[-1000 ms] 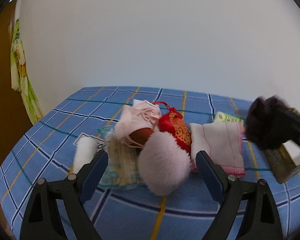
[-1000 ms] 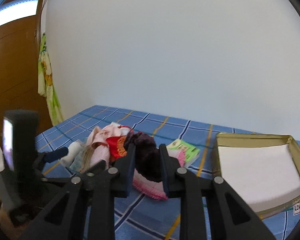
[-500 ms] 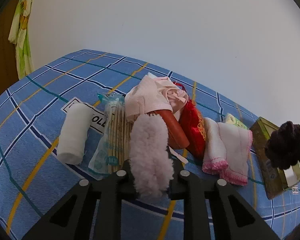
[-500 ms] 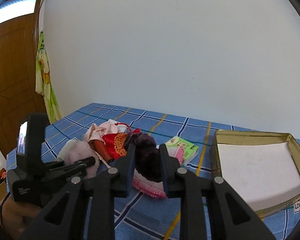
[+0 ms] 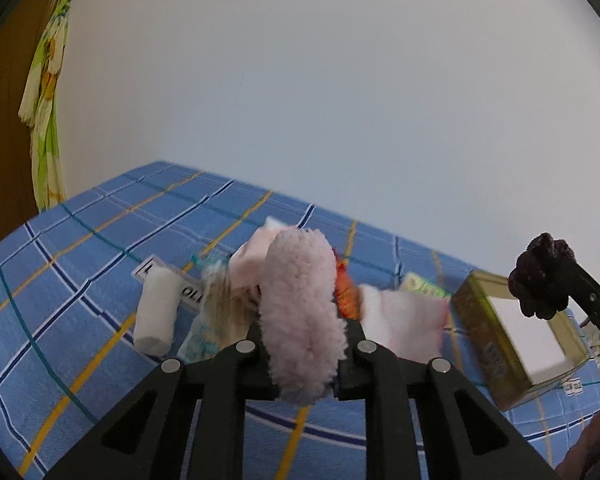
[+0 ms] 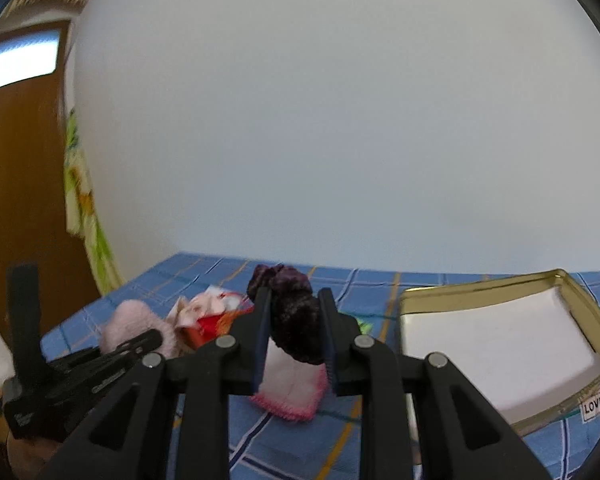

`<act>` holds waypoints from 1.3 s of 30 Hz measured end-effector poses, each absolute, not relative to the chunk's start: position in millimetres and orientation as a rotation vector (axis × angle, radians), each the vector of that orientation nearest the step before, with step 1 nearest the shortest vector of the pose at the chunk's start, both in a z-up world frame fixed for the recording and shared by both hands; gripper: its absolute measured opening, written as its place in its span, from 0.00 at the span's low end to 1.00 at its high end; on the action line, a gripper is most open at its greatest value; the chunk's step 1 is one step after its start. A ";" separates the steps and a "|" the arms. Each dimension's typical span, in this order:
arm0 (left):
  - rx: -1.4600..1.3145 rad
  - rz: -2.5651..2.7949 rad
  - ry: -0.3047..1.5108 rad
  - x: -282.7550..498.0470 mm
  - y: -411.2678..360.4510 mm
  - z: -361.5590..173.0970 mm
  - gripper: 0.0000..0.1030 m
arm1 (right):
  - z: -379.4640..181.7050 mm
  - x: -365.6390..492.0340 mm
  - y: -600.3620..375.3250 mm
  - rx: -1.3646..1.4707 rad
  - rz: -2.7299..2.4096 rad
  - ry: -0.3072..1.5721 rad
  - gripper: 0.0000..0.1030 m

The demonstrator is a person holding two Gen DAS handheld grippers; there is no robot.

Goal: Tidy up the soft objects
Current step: 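Carry both items over the gold tin and open both tools to drop them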

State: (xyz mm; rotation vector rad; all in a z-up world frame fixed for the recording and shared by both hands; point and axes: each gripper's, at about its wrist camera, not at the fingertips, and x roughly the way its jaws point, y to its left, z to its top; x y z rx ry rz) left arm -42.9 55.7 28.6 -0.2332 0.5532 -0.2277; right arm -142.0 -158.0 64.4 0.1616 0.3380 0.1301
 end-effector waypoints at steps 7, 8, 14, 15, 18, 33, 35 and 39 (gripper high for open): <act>-0.178 -0.285 0.530 -51.2 22.1 44.9 0.18 | 65.2 -147.7 -203.4 0.236 0.036 0.323 0.22; -0.168 -0.295 0.528 -53.0 17.0 45.8 0.18 | 64.3 -149.8 -209.9 0.232 0.023 0.322 0.22; -0.120 -0.360 0.517 -57.0 -21.4 53.0 0.18 | 59.2 -159.5 -247.0 0.196 -0.089 0.323 0.22; -0.116 -0.369 0.517 -57.5 -26.9 53.9 0.18 | 57.7 -161.5 -255.9 0.198 -0.112 0.324 0.22; -0.104 -0.404 0.514 -59.0 -47.8 57.3 0.18 | 58.3 -166.0 -278.4 0.197 -0.156 0.326 0.22; -0.043 -0.548 0.520 -71.7 -149.6 67.1 0.18 | 50.5 -173.4 -328.7 0.110 -0.321 0.353 0.22; -0.035 -0.557 0.528 -70.8 -163.8 66.2 0.18 | 48.9 -171.5 -335.0 0.089 -0.349 0.363 0.22; -0.008 -0.567 0.554 -75.6 -190.2 61.8 0.18 | 41.8 -166.2 -346.0 0.058 -0.406 0.403 0.22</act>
